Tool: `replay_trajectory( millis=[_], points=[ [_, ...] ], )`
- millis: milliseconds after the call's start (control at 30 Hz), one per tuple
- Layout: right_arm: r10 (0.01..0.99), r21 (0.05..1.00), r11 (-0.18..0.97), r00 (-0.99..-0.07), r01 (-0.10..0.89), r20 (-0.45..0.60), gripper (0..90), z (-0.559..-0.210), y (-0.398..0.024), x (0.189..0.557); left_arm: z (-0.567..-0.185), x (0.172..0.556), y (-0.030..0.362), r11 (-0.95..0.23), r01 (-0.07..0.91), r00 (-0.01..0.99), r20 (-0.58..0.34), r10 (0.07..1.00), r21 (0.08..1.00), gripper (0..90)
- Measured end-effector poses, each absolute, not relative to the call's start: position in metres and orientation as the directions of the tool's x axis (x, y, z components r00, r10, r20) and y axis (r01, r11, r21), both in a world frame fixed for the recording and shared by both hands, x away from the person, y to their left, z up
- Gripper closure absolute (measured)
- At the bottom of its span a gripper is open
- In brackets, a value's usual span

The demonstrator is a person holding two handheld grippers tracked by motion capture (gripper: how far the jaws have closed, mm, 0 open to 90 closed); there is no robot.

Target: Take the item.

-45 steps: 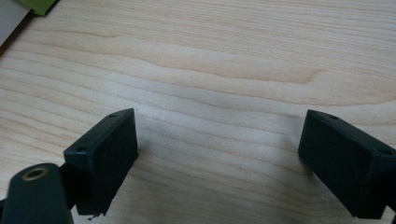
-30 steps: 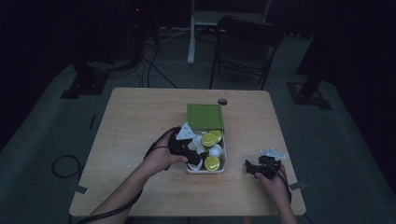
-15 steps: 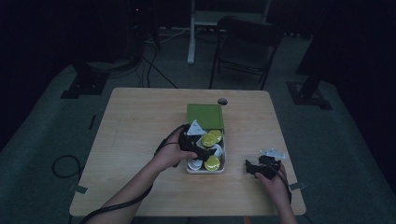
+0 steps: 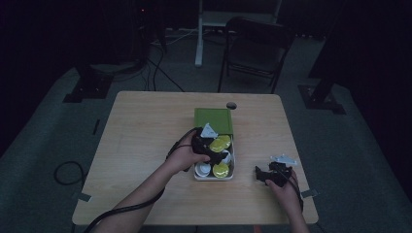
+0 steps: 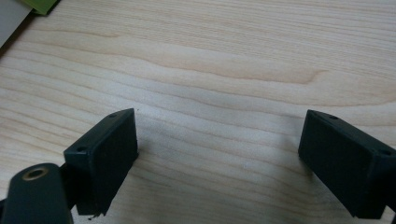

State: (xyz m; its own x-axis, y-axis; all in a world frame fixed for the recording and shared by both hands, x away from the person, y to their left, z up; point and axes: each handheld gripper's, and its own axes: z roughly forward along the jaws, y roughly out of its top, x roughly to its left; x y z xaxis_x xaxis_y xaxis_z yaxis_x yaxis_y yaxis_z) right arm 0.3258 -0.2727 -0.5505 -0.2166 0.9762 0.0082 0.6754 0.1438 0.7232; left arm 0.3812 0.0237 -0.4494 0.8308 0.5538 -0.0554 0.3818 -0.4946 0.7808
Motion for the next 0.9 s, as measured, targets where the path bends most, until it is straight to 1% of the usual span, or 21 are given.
replay_trajectory(
  millis=[233,267,333,533,567,600,900],
  points=[
    [0.976,0.723,0.145,-0.218,0.675,0.008,11.3,-0.5505,-0.2727,0.3257,-0.4554,0.3842,0.0208,-0.513,0.382,0.833,-0.046,0.552,0.769,16.3],
    [0.976,0.723,0.145,-0.218,0.675,0.008,11.3,-0.5505,-0.2727,0.3257,-0.456,0.3844,0.0208,-0.51,0.384,0.831,-0.047,0.554,0.77,20.4],
    [0.976,0.723,0.145,-0.218,0.675,0.008,11.3,-0.5506,-0.2727,0.3257,-0.456,0.3848,0.0204,-0.513,0.384,0.827,-0.04,0.56,0.767,21.5],
    [0.976,0.723,0.146,-0.218,0.675,0.007,11.4,-0.5505,-0.2727,0.3257,-0.4568,0.3852,0.0195,-0.523,0.379,0.825,-0.023,0.564,0.764,33.2],
    [0.976,0.723,0.146,-0.218,0.675,0.007,11.4,-0.5505,-0.2727,0.3257,-0.457,0.3852,0.0196,-0.52,0.38,0.818,-0.016,0.574,0.765,33.2],
    [0.976,0.723,0.145,-0.218,0.676,0.008,11.4,-0.5505,-0.2727,0.3257,-0.4572,0.3853,0.0198,-0.518,0.381,0.818,-0.017,0.576,0.766,37.5],
    [0.976,0.723,0.145,-0.218,0.675,0.008,11.3,-0.5505,-0.2727,0.3257,-0.4499,0.3815,0.0216,-0.543,0.37,0.829,-0.004,0.559,0.754,38.3]
  ],
)
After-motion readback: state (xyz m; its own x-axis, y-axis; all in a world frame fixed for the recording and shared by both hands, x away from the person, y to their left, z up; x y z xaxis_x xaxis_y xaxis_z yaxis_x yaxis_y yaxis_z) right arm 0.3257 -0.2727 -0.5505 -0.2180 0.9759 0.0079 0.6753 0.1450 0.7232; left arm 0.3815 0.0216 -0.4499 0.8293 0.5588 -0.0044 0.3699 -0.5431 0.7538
